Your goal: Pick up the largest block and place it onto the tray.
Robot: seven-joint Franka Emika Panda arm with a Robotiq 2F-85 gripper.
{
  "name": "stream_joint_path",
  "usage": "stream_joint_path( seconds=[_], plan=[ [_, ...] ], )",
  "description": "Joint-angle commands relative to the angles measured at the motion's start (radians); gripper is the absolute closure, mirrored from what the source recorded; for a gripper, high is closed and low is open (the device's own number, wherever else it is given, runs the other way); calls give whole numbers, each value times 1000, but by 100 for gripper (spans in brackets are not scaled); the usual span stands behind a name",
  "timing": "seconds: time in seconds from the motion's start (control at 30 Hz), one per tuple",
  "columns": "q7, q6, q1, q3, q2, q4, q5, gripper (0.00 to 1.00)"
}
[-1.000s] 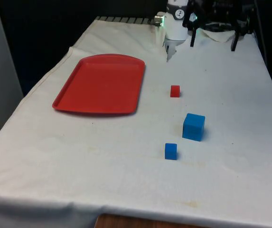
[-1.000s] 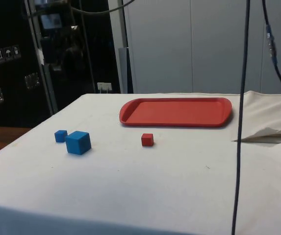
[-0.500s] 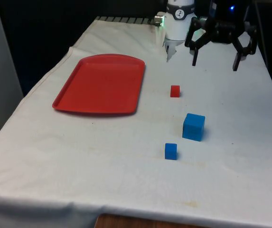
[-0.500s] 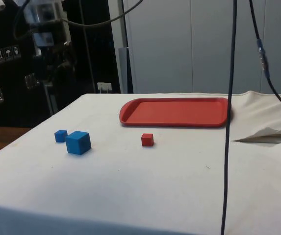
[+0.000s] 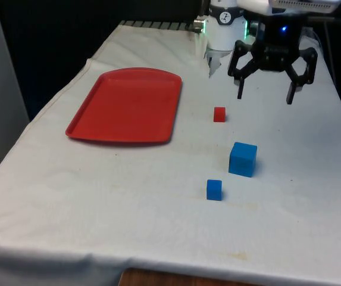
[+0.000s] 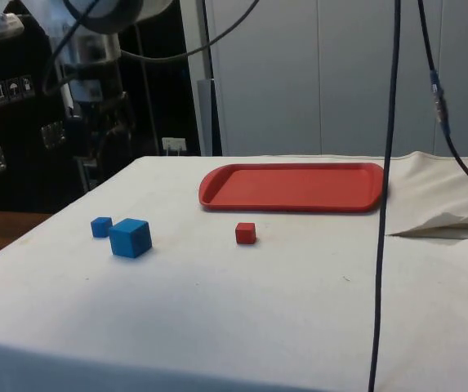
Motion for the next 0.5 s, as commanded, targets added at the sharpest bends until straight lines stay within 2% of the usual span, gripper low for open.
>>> stream_joint_path(
  seconds=[0.0,0.03,0.07,0.1,0.27,0.3,0.33,0.37,0.47],
  plan=[
    [-9,26,-4,7,2,-9,12,0],
    [-11,47,-6,10,9,-18,15,0],
    [-3,25,0,2,4,-13,1,0],
    [-11,47,-6,10,9,-18,15,0],
    [-16,94,-12,18,47,-26,30,0],
    [-7,83,-3,8,38,-29,15,0],
    [-8,98,-4,8,56,-26,24,0],
    [-20,111,-14,20,72,-19,44,0],
    [-25,123,-16,21,98,-10,61,0]
  ],
)
